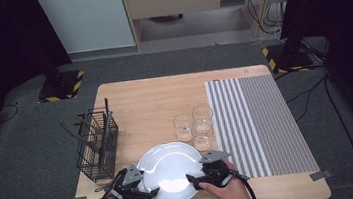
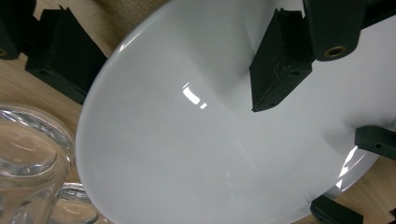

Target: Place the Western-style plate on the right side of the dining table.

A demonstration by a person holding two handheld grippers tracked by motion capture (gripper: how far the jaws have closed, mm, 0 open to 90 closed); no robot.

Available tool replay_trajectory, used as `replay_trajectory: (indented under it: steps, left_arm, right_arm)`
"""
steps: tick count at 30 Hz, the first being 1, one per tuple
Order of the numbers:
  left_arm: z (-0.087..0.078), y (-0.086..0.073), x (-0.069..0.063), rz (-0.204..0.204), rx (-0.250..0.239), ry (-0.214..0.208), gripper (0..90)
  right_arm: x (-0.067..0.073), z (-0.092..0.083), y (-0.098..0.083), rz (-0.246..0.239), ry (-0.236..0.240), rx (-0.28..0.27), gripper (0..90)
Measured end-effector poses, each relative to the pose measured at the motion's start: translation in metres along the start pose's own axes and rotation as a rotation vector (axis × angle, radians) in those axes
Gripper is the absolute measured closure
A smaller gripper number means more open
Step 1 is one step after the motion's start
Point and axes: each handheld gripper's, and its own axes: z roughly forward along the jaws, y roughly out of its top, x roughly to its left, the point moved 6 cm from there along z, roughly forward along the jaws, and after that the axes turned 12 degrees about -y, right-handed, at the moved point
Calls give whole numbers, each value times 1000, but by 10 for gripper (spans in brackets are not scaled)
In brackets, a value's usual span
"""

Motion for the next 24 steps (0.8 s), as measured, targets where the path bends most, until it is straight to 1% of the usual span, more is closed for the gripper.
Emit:
replay_trajectory:
  steps: [2,4,5,8,12,16,19,24]
  left_arm:
    - [0,-1,0,6,8,2,143]
    - [0,-1,1,-1,9,-1,145]
    - [0,-1,1,1,9,-2,146]
    - [0,-1,0,4,11,0,150]
    - [1,-1,0,3,8,1,151]
    - [1,-1,0,2,6,1,151]
    - [2,-1,0,1,5,1,151]
    - [2,-1,0,-2,0,-3,151]
  right_arm:
    - [1,-1,1,-5,2,0,229]
    - [3,-3,5,-16,2,-17,232]
    - [4,-4,7,-19,0,-23,232]
    - [5,-7,13,-10,6,-41,245]
    - [5,-10,21,0,25,-50,261]
    - [5,-10,25,-3,26,-40,261]
    - [6,-10,27,16,33,-35,260]
    - [6,-11,30,12,30,-23,260]
